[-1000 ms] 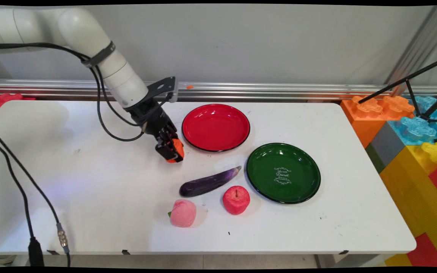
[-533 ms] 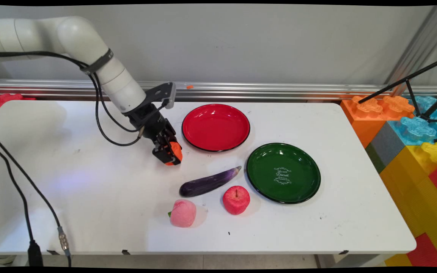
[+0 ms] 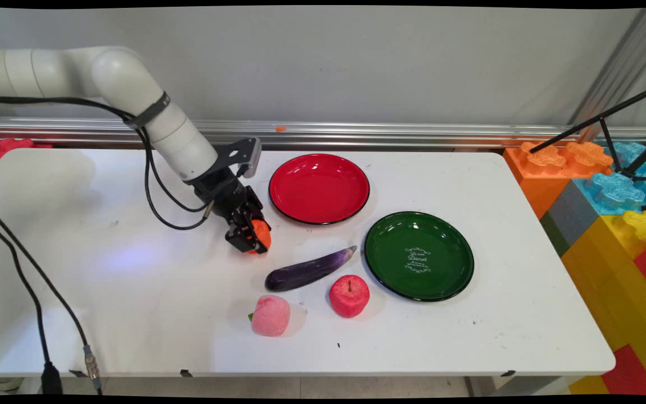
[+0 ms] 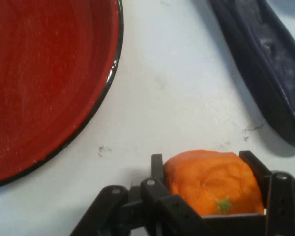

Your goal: Place the picked object on the table

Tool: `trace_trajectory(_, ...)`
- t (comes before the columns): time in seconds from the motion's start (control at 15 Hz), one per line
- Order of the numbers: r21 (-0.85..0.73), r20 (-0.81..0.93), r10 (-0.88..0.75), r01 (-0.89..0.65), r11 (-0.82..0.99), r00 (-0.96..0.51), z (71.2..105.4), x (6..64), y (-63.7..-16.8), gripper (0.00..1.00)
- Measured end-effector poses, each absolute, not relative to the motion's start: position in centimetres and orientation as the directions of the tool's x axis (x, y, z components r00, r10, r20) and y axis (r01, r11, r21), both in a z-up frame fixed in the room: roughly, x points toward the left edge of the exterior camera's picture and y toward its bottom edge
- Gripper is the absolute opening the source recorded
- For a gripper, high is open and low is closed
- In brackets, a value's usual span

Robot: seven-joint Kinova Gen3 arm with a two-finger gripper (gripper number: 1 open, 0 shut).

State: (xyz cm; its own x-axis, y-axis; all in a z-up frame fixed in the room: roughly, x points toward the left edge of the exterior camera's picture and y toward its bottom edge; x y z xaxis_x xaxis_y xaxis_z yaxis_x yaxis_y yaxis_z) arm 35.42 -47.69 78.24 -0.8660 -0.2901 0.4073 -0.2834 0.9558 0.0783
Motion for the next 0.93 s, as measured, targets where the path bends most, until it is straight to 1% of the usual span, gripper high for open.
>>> trace_trajectory(0.67, 0.054, 0.408, -0.244, -0.244, 0.968, -0.88, 76.5, 35.5, -47.2, 0.0)
trace_trajectory(0.73, 0.053, 0.409, -0.238, -0.237, 0.97, -0.881, 76.4, 35.5, -47.1, 1.0)
trace_trajectory(0.93, 0.052, 0.412, -0.227, -0.227, 0.973, -0.882, 76.3, 35.4, -47.0, 1.0)
